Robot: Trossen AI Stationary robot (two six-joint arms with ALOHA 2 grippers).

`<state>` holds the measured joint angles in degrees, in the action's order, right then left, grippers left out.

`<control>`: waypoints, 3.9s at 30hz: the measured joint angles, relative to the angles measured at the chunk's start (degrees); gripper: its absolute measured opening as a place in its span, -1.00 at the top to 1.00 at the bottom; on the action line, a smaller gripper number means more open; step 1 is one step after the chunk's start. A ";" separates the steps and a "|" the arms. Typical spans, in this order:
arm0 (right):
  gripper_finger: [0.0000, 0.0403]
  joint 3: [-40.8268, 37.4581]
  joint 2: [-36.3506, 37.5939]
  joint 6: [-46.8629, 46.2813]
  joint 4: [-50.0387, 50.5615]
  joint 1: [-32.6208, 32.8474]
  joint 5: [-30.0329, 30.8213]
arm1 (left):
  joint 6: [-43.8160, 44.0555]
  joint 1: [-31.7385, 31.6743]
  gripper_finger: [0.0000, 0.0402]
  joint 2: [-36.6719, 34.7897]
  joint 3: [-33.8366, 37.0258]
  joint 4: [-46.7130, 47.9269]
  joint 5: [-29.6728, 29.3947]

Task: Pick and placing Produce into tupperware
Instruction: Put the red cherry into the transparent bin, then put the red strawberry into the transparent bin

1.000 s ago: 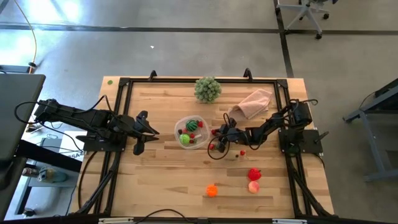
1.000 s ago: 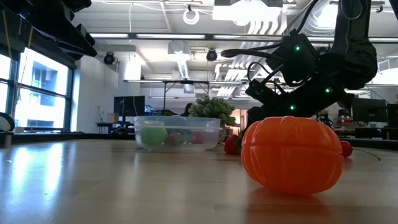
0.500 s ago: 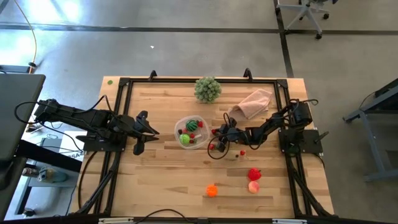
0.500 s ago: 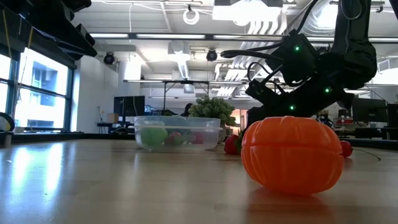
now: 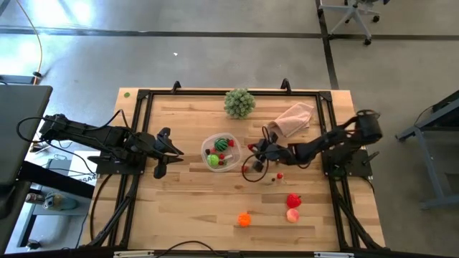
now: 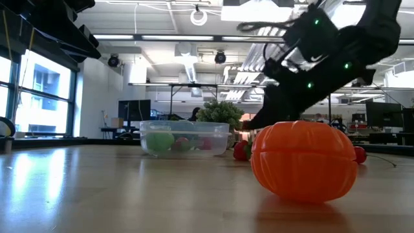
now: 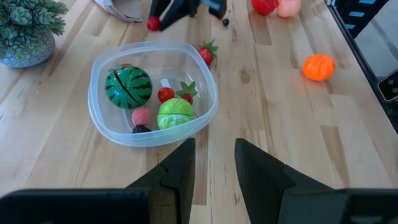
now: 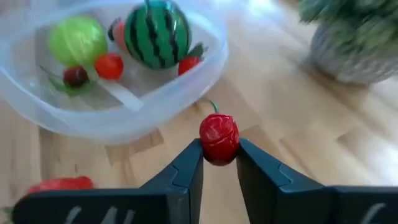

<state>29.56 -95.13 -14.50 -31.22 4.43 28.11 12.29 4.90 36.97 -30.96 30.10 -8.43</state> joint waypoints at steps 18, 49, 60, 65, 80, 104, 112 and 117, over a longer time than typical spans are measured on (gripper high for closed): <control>0.63 12.92 9.44 11.76 12.05 0.43 -9.10 | -0.01 0.00 0.49 0.00 0.00 0.00 -0.02; 0.60 23.30 -8.72 10.31 21.82 -4.44 -21.74 | -0.01 0.00 0.49 0.00 0.00 0.01 -0.01; 0.44 23.30 -8.70 10.49 21.81 -4.44 -21.87 | -0.02 0.00 0.49 0.00 0.00 0.01 0.00; 0.40 23.29 -8.70 11.03 21.30 -4.44 -21.71 | -0.01 0.00 0.49 0.00 0.00 0.01 0.00; 0.41 24.76 8.10 12.13 36.09 1.18 -10.26 | -0.01 0.00 0.49 0.00 0.00 0.06 -0.02; 0.41 -0.02 15.43 -22.86 26.54 21.98 4.59 | -0.01 0.00 0.49 0.00 0.00 -0.01 -0.02; 0.35 -0.08 8.58 -19.78 19.93 17.63 -1.12 | 0.00 0.00 0.49 0.02 0.00 -0.03 -0.02; 0.19 -0.04 4.67 -18.48 15.22 15.62 -5.65 | -0.01 0.00 0.49 0.02 0.00 -0.01 -0.01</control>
<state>29.52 -90.46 -32.98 -16.00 20.05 22.46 12.28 4.91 36.99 -30.96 30.09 -8.44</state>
